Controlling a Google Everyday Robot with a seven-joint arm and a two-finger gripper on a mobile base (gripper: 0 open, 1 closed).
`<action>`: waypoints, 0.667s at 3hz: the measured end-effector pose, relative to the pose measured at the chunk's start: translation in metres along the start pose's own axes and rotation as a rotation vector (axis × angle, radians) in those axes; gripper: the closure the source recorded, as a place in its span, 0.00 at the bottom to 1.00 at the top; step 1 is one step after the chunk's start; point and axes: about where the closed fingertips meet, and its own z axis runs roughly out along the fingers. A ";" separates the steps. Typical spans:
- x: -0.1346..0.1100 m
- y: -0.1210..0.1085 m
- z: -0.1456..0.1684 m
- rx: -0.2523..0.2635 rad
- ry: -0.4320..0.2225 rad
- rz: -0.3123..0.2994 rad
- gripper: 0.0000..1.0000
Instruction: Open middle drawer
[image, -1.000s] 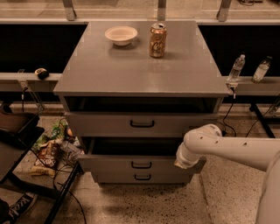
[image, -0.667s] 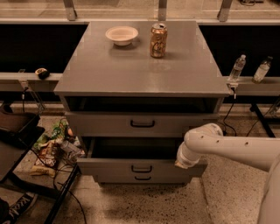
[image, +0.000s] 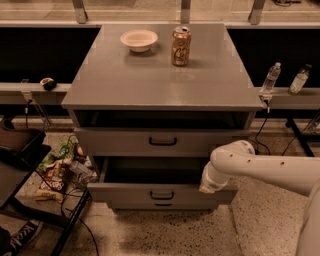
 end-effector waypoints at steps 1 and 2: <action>0.000 0.000 0.000 0.000 0.000 0.000 0.34; 0.000 0.000 0.000 0.000 0.000 0.000 0.11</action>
Offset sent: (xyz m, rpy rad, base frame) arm 0.0000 0.0000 0.0000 0.0000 0.0000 0.0000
